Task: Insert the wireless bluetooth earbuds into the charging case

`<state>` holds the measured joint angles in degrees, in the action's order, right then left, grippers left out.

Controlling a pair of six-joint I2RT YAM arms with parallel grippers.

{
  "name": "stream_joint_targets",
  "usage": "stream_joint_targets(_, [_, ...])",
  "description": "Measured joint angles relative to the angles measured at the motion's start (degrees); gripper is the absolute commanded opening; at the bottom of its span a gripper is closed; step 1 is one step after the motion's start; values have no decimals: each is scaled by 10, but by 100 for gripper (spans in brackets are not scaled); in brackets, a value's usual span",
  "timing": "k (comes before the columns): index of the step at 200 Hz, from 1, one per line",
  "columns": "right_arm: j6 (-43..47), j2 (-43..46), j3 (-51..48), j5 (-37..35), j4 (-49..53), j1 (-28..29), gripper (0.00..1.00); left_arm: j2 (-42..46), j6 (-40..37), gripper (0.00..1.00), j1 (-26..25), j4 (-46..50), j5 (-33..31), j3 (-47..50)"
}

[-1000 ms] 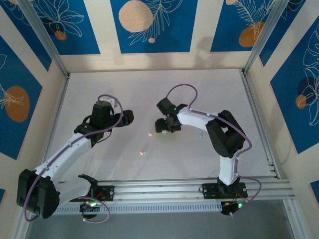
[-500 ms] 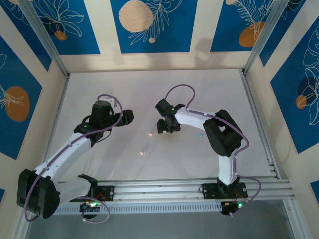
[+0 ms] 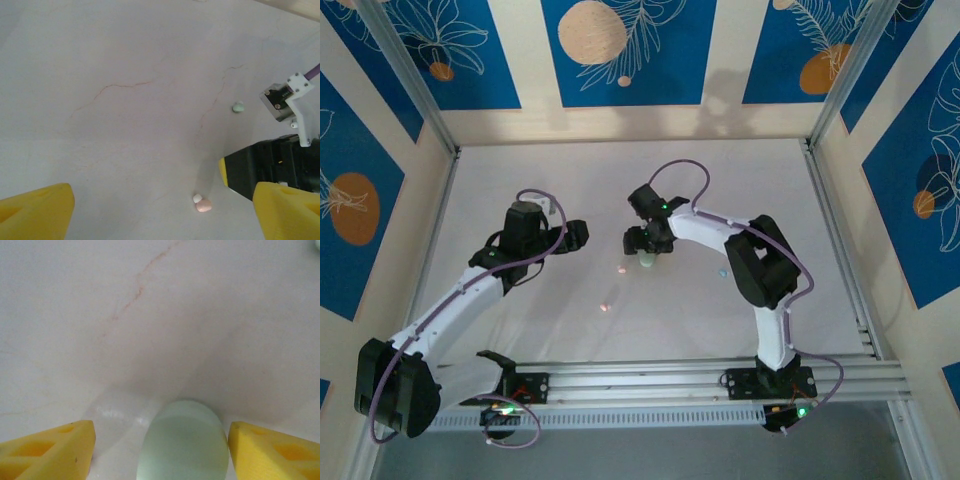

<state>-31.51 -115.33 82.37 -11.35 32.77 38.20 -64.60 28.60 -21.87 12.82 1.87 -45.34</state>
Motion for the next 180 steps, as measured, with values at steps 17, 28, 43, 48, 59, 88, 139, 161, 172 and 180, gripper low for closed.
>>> stream_joint_targets(17, [9,-17,15,-1,8,2,70,0,0,92,0,0,0,0])
stream_joint_targets(28, [16,-26,22,-3,12,5,69,0,0,92,0,0,0,0])
stream_joint_targets(43, [27,-30,24,-14,19,13,69,0,0,92,0,0,0,0])
stream_joint_targets(48, [31,-30,24,-18,21,16,69,0,0,92,0,0,0,0])
stream_joint_targets(59, [37,-30,24,-24,25,21,69,0,0,92,0,0,0,0])
stream_joint_targets(88, [56,-26,14,-39,24,31,69,0,0,92,0,0,0,0])
stream_joint_targets(139, [76,4,-32,-49,13,32,57,0,0,92,0,0,0,0])
stream_joint_targets(161, [80,7,-38,-50,10,32,55,0,0,92,1,0,0,0])
stream_joint_targets(172, [82,7,-39,-51,8,32,54,0,0,92,1,0,0,0])
stream_joint_targets(180, [84,9,-42,-52,4,32,50,0,0,92,1,0,0,0])
